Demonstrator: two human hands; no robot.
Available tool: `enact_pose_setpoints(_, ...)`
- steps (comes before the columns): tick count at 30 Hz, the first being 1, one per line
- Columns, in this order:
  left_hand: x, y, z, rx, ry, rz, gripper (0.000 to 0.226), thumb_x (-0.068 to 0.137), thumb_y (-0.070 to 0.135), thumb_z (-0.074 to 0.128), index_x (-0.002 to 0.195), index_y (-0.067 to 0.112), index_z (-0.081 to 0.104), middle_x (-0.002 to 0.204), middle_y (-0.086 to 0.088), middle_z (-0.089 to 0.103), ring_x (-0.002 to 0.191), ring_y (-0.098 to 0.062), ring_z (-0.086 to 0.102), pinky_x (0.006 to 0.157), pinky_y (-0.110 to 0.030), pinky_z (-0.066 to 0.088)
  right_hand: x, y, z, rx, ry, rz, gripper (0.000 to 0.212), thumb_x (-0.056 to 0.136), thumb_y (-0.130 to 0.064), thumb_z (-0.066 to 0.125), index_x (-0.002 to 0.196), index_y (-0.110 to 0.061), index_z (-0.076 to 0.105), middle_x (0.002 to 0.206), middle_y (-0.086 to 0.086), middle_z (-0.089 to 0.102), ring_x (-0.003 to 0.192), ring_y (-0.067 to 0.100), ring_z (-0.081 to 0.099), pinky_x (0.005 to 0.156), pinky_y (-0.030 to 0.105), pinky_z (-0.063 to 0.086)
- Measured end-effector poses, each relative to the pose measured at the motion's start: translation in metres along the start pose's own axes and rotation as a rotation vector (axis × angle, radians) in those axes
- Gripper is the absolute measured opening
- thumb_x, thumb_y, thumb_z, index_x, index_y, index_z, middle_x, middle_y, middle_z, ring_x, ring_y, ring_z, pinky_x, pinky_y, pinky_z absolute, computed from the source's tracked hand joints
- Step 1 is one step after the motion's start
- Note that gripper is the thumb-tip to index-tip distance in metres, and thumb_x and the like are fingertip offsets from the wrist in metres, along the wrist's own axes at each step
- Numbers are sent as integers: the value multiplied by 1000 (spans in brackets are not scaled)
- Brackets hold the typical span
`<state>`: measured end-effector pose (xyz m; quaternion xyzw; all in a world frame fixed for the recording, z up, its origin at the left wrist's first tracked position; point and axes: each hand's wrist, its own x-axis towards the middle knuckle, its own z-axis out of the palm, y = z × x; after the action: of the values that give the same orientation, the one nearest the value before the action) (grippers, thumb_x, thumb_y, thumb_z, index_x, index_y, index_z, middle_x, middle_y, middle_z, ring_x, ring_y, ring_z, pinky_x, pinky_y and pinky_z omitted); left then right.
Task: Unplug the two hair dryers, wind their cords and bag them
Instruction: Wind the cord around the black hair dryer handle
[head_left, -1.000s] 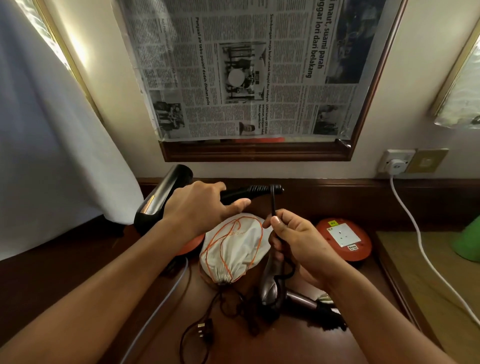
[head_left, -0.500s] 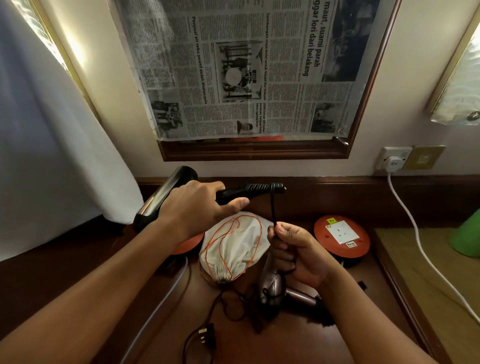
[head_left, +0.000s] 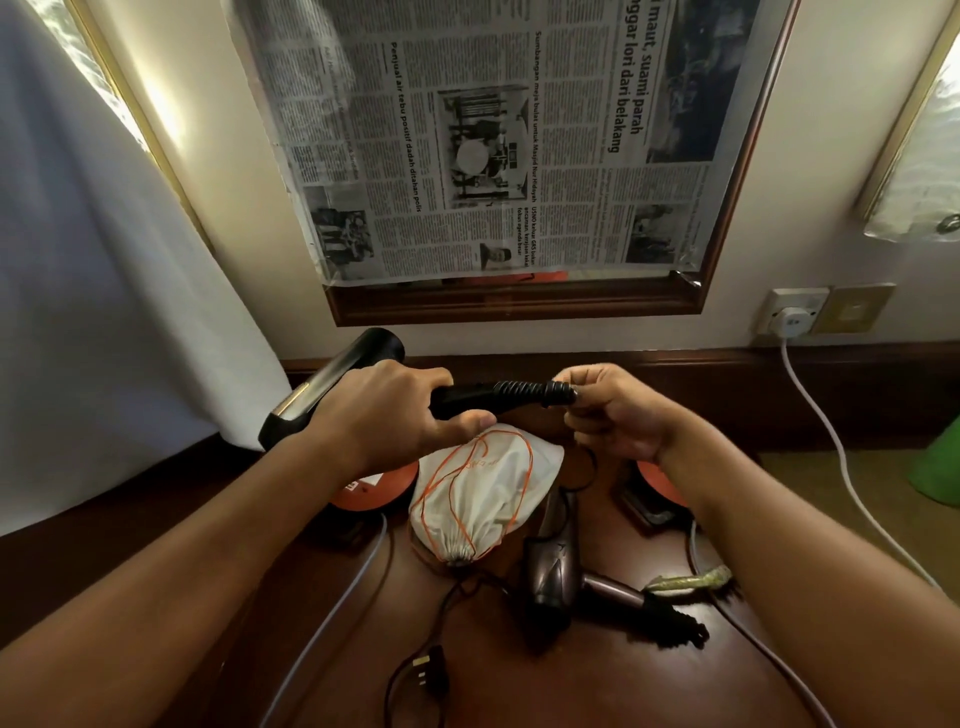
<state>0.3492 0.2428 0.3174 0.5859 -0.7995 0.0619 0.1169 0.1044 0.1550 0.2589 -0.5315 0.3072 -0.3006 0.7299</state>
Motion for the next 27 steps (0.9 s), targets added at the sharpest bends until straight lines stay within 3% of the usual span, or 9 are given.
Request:
enact_pose_setpoints(7, 2, -5, 2, 130, -33, 39, 70, 66, 89, 16, 87, 33, 53, 66, 9, 57, 60, -3, 54, 51, -22, 38, 2, -46, 8, -342, 90, 19, 8, 81, -9, 65, 79, -2, 65, 48, 2, 45, 36, 7, 27, 36, 17, 18)
enact_pose_setpoints(12, 7, -4, 7, 219, -84, 33, 76, 66, 90, 13, 92, 32, 54, 65, 11, 53, 56, -4, 50, 48, -24, 34, -3, -64, 22, -737, 215, -123, 9, 81, -15, 73, 76, -8, 72, 65, 18, 55, 45, 22, 42, 42, 21, 32)
enact_pose_setpoints(15, 12, -5, 11, 249, -114, -8, 69, 70, 90, 19, 86, 30, 51, 65, 10, 53, 55, -5, 51, 50, -26, 42, -7, -65, 30, -921, 302, -229, 9, 83, -16, 72, 78, -9, 73, 64, 5, 64, 45, 1, 52, 44, 13, 40)
enact_pose_setpoints(19, 19, -4, 15, 252, -165, -76, 70, 75, 87, 26, 89, 27, 58, 66, 8, 56, 56, -6, 54, 54, -26, 51, -5, -56, 35, -1005, 416, -301, 10, 84, -20, 71, 78, -12, 72, 74, 6, 70, 68, 14, 63, 62, 27, 52)
enact_pose_setpoints(25, 29, -2, 26, 192, -215, -162, 64, 77, 86, 28, 81, 28, 55, 68, 8, 56, 60, -8, 54, 53, -27, 47, -9, -32, 41, -1035, 522, -381, 8, 86, -18, 68, 79, -16, 70, 66, -2, 63, 58, 9, 56, 48, 9, 39)
enact_pose_setpoints(27, 31, -1, 31, 169, -202, -185, 63, 77, 87, 28, 75, 29, 52, 68, 7, 56, 61, -9, 55, 55, -28, 47, -13, -21, 44, -1044, 548, -411, 7, 88, -17, 66, 82, -14, 70, 66, -4, 61, 58, 9, 56, 49, 10, 41)
